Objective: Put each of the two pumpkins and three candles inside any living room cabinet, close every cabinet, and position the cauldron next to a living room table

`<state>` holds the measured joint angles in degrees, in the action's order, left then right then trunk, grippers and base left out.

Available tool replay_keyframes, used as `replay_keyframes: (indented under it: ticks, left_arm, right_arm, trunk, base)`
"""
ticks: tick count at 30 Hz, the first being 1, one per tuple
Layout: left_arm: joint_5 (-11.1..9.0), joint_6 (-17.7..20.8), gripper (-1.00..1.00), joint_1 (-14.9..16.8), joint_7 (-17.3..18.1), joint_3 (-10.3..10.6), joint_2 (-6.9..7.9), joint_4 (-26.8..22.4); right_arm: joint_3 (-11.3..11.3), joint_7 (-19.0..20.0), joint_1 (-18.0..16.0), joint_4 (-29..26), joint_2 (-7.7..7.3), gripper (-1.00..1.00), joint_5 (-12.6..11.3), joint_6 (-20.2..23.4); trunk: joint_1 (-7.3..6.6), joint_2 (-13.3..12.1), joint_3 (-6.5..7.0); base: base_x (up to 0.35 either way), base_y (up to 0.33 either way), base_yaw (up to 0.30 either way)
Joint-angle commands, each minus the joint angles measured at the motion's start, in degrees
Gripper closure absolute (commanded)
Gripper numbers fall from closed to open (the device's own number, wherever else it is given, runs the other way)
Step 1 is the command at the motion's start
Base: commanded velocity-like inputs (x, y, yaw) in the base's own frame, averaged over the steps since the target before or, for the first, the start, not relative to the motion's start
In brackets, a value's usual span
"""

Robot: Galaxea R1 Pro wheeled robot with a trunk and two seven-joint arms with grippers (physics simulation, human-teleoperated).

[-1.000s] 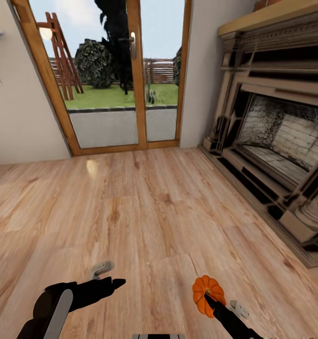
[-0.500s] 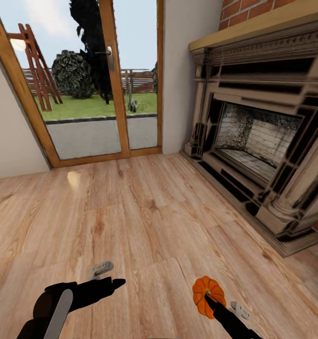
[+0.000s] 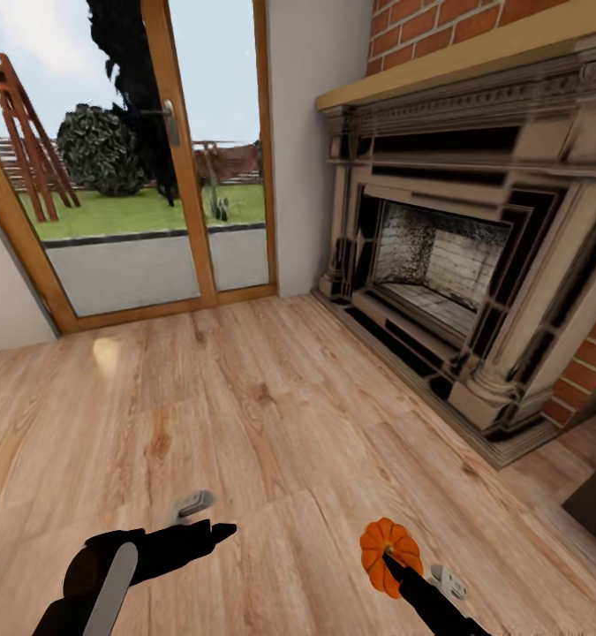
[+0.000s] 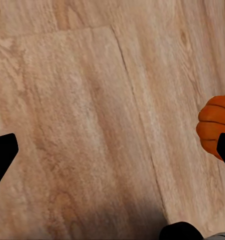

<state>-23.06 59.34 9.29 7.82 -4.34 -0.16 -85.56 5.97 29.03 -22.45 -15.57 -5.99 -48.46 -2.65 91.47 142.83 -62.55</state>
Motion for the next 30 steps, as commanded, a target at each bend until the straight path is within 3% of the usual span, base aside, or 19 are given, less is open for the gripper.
replay_keyframes:
  ticks: [1, 30]
  left_arm:
    - [0.4, 0.3, -1.0, 0.0, 0.5, -0.1, -0.02, 0.0]
    - [0.5, 0.3, -1.0, 0.0, 0.5, 0.0, -0.02, 0.0]
  right_arm:
    - [0.4, 0.2, 0.0, 0.1, -0.02, 1.0, -0.5, -0.2]
    - [0.4, 0.2, 0.0, 0.1, 0.18, 1.0, -0.4, -0.3]
  trunk:
    - [-0.24, -0.4, 0.07]
    - [-6.61, -12.0, 3.4]
  base:
    - [0.0, 0.0, -0.21]
    - [0.0, 0.0, -0.209]
